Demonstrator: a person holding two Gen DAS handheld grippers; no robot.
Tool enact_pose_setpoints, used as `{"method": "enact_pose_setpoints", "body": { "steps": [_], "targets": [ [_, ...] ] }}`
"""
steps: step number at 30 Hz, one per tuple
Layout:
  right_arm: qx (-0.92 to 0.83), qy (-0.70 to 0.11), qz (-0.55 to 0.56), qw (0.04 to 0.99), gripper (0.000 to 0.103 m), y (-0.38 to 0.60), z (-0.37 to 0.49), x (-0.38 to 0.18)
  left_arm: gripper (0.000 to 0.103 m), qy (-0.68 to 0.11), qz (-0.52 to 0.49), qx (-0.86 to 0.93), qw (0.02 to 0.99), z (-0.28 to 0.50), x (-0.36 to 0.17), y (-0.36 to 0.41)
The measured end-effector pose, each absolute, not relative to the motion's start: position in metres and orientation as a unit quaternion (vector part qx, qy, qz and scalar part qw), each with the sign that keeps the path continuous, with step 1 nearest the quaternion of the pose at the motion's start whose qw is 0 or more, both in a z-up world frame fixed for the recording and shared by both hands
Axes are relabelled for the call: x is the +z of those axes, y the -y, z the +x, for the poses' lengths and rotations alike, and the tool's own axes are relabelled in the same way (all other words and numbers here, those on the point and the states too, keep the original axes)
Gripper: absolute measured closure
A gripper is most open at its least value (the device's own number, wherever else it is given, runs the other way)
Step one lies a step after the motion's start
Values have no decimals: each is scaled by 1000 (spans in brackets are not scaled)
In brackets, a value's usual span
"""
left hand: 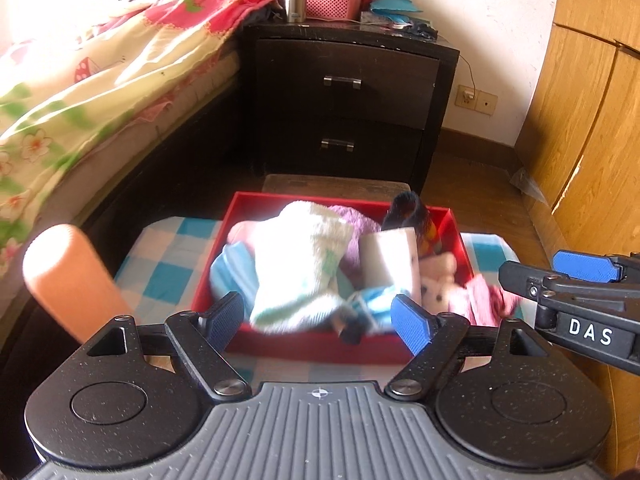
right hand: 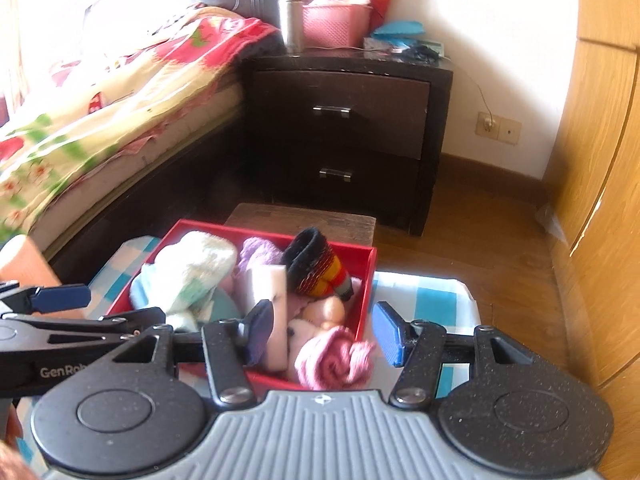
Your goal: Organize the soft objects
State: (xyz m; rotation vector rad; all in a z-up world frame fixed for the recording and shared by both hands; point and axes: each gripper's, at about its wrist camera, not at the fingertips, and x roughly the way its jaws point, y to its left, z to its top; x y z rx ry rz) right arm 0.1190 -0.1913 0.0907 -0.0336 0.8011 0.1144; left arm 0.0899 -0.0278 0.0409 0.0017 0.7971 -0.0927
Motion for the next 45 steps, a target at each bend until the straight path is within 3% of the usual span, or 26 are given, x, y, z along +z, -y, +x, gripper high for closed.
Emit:
{"method": "enact_pose_setpoints", "body": {
  "steps": [11,45],
  "targets": [
    [74,-388,-19,919,70,178,61,92,22,-389,19,-49,920,48,35,16],
    [87,-412,-33,907,63,170,-6,70,19,-418,51,-43,906,-9,6,14]
  ]
}}
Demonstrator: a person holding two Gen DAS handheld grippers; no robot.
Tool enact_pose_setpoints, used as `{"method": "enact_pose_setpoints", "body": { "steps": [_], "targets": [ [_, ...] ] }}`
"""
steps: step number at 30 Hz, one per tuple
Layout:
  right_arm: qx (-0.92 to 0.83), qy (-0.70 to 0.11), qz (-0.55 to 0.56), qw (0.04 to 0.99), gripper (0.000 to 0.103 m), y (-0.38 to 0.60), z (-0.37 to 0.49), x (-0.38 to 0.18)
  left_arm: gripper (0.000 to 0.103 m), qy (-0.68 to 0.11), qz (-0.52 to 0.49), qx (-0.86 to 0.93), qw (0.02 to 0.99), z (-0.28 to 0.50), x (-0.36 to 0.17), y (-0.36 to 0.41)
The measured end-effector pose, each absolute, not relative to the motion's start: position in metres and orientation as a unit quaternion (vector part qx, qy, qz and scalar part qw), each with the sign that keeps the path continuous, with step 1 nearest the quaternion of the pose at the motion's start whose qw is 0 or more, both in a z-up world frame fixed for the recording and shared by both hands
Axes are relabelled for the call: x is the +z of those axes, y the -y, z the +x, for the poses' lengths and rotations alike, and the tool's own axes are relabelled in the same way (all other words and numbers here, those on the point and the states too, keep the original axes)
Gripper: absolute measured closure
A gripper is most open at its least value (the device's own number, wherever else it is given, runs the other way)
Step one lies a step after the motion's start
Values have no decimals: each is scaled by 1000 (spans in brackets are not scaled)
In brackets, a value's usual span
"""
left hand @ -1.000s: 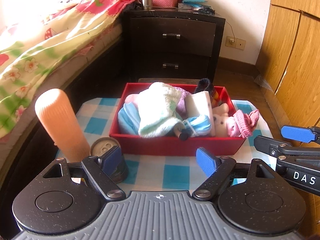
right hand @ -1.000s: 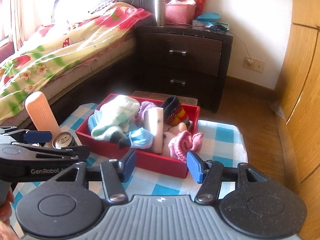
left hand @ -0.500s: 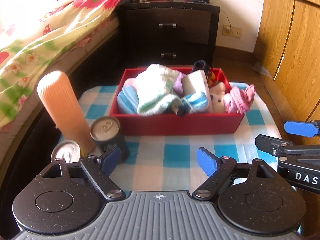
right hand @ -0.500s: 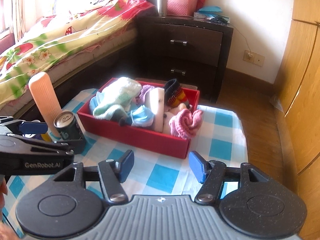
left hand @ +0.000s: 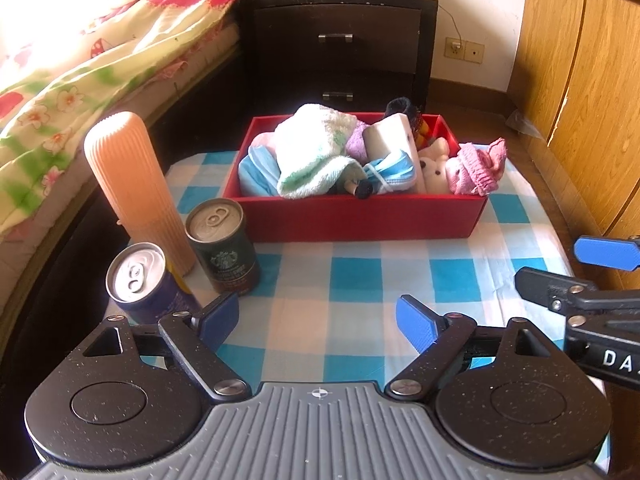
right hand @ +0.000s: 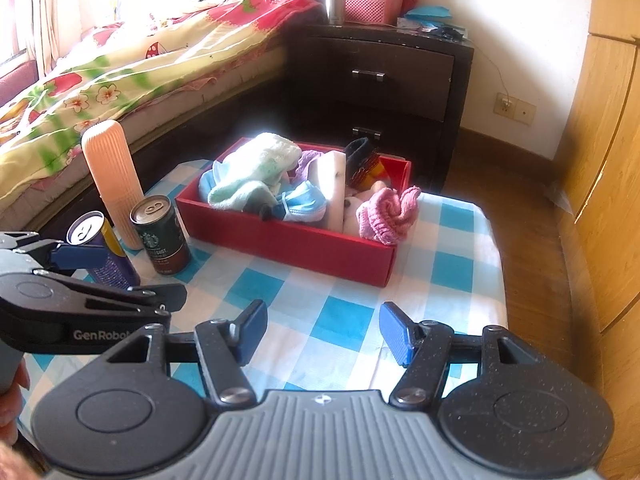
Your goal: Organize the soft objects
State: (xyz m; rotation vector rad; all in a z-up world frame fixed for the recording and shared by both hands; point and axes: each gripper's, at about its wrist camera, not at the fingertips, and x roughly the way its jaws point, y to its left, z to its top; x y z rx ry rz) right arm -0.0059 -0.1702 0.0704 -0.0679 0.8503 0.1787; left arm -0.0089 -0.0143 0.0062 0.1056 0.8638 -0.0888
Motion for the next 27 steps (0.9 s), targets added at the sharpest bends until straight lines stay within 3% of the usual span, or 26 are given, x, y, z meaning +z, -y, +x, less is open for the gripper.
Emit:
{"method": "enact_pose_setpoints", "body": {
  "steps": [27],
  "targets": [
    [84,-415,-34,905,62,166,1,67,19,-418,57,-43,905,-7,6,20]
  ]
}}
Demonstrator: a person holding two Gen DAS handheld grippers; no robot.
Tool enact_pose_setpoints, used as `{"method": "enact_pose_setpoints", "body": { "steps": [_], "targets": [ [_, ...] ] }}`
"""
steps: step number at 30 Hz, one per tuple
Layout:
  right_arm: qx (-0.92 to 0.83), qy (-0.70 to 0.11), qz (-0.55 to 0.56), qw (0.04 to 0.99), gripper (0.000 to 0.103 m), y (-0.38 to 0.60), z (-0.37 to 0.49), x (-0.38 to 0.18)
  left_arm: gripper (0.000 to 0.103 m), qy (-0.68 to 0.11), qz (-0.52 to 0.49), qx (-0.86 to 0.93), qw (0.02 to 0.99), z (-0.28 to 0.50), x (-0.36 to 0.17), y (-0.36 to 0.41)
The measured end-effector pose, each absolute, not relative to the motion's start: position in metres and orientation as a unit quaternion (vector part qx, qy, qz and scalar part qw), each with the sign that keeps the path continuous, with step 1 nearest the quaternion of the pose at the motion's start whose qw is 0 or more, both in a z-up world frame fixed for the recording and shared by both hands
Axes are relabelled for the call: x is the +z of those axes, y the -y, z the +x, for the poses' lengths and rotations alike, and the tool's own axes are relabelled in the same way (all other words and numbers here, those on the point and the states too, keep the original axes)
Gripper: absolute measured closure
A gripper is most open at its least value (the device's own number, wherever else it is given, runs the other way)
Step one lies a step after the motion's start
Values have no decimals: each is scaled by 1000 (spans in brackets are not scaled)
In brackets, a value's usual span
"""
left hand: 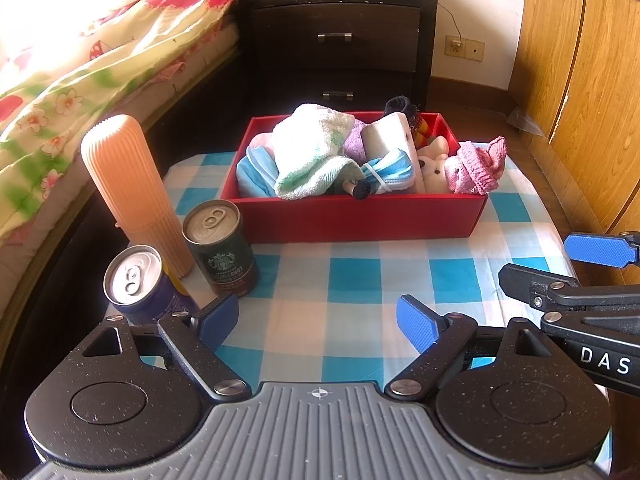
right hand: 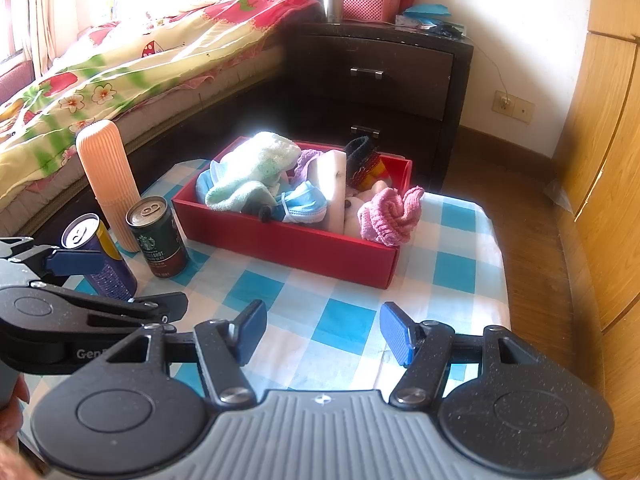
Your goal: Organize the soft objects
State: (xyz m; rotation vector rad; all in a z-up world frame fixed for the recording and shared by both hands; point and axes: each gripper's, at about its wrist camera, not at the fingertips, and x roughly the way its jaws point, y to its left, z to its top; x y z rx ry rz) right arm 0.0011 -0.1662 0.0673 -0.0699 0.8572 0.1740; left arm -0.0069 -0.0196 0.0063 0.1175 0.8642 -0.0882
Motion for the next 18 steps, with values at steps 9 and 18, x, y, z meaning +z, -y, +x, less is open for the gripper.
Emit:
{"method": "enact_pose_setpoints", "body": {
  "steps": [9,18],
  "targets": [
    [81,-418,-33,904,62,166,2,65,19,-416,54,-40,907,-7,7,19],
    [82,-418,-32,904,62,166,3,66,19,-417,54,-38,907,-7,8,19]
  ]
}}
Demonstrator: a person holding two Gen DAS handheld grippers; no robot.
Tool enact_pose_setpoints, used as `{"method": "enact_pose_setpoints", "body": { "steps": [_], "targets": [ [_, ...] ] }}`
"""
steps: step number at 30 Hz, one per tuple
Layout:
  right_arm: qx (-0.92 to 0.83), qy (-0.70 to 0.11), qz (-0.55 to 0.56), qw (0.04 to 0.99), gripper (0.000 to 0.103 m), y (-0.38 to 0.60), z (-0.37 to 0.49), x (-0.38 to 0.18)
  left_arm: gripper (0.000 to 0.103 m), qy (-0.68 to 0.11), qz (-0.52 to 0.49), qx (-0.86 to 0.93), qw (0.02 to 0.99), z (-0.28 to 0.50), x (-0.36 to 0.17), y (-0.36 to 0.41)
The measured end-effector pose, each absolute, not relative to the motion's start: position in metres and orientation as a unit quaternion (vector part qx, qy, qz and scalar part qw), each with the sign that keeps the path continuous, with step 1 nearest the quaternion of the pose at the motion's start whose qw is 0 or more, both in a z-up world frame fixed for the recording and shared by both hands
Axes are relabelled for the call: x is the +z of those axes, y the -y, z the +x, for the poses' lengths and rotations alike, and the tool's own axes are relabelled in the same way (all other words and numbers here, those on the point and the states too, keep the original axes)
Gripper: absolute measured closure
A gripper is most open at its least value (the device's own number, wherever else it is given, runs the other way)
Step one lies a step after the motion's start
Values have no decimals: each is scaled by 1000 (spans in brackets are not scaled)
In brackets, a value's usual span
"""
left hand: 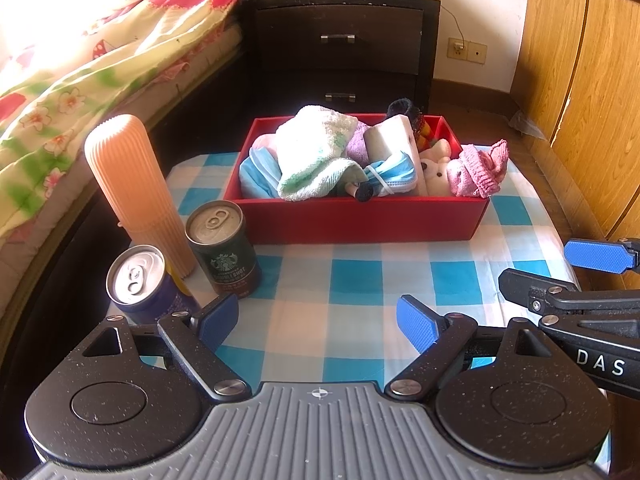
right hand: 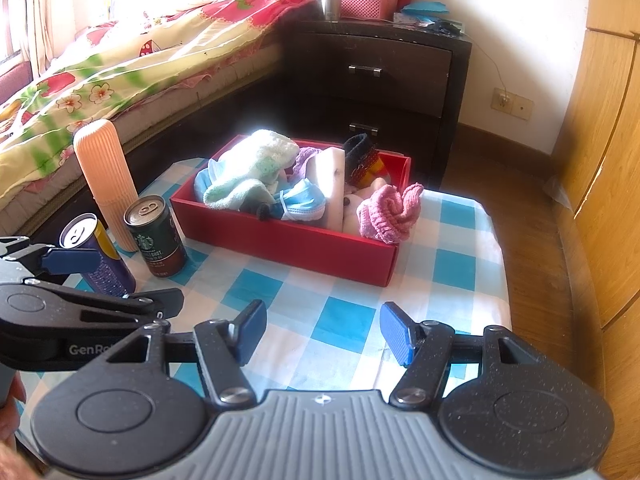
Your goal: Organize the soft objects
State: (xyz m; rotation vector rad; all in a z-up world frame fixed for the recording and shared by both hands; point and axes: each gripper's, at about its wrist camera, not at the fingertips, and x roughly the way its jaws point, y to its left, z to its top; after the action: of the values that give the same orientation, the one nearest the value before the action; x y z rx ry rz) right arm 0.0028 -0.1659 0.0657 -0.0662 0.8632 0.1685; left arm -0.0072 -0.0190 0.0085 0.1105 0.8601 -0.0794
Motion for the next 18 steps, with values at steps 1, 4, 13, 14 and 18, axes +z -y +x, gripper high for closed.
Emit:
{"method": "enact_pose_setpoints", "body": {
  "steps": [1,4,13,14,18],
  "targets": [
    [81,-418,-32,904,62,166,3,66,19,-416,53,-39,907,-7,8,19],
    [82,-417,-32,905,62,166,2,65,19,-416,53,-38,907,-7,9,19],
    [82,-416,-31,905,62,165,2,65,19,-413,56,-34,908,-8,9,20],
    [82,-416,-30,905,62,165,2,65,19,-412,55,-34,909,-8,10,20],
    [81,-413,-28,907,62,166,1,67,19,-419,36,-44,906,-6,9,17]
  ]
}}
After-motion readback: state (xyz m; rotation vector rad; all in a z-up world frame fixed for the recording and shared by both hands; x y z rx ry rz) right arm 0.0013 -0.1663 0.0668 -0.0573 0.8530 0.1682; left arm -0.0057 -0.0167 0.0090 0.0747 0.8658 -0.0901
